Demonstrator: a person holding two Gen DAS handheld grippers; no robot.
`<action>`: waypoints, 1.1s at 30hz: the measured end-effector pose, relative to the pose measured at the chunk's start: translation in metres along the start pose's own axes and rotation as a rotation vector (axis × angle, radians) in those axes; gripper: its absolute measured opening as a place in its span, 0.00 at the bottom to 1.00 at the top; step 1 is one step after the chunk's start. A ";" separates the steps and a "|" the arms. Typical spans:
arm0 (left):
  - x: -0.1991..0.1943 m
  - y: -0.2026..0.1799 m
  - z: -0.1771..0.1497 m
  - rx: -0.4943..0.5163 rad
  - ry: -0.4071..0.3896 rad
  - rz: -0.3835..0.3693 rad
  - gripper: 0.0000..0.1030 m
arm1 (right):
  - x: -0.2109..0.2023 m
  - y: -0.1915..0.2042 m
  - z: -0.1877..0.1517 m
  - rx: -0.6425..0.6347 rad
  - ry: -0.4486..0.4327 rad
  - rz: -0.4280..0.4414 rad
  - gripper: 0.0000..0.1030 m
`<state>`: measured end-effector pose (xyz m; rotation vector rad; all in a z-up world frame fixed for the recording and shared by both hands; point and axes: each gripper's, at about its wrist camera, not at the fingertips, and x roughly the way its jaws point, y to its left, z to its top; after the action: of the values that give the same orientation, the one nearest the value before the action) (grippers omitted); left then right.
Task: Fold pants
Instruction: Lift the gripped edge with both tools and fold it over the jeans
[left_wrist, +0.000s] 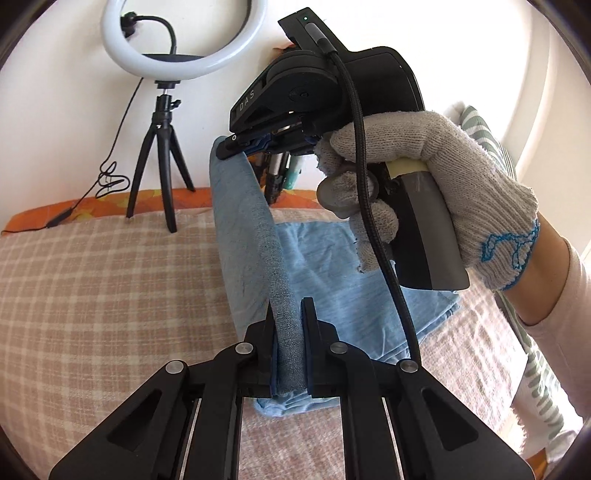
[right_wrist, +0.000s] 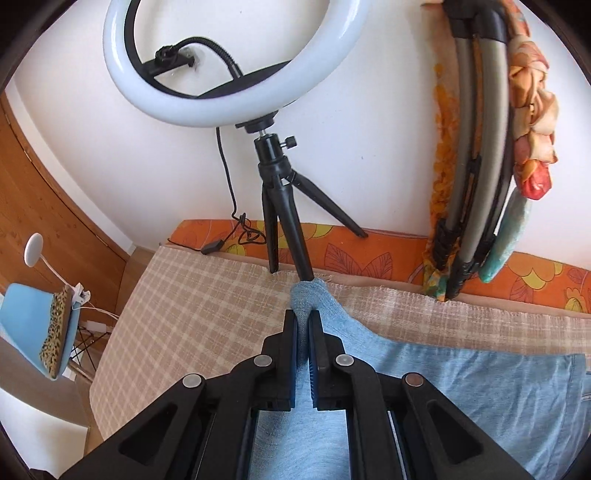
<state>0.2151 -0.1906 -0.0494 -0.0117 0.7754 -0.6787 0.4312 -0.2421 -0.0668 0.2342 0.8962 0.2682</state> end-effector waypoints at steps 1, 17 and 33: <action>0.001 -0.008 0.003 0.012 0.000 -0.007 0.08 | -0.009 -0.007 -0.001 0.005 -0.010 -0.001 0.02; 0.060 -0.153 0.042 0.157 0.064 -0.168 0.08 | -0.121 -0.157 -0.030 0.140 -0.143 -0.065 0.02; 0.135 -0.226 0.041 0.183 0.139 -0.266 0.08 | -0.143 -0.278 -0.062 0.218 -0.155 -0.107 0.02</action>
<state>0.1844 -0.4548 -0.0500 0.1015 0.8512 -1.0094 0.3339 -0.5446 -0.0853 0.4018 0.7815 0.0515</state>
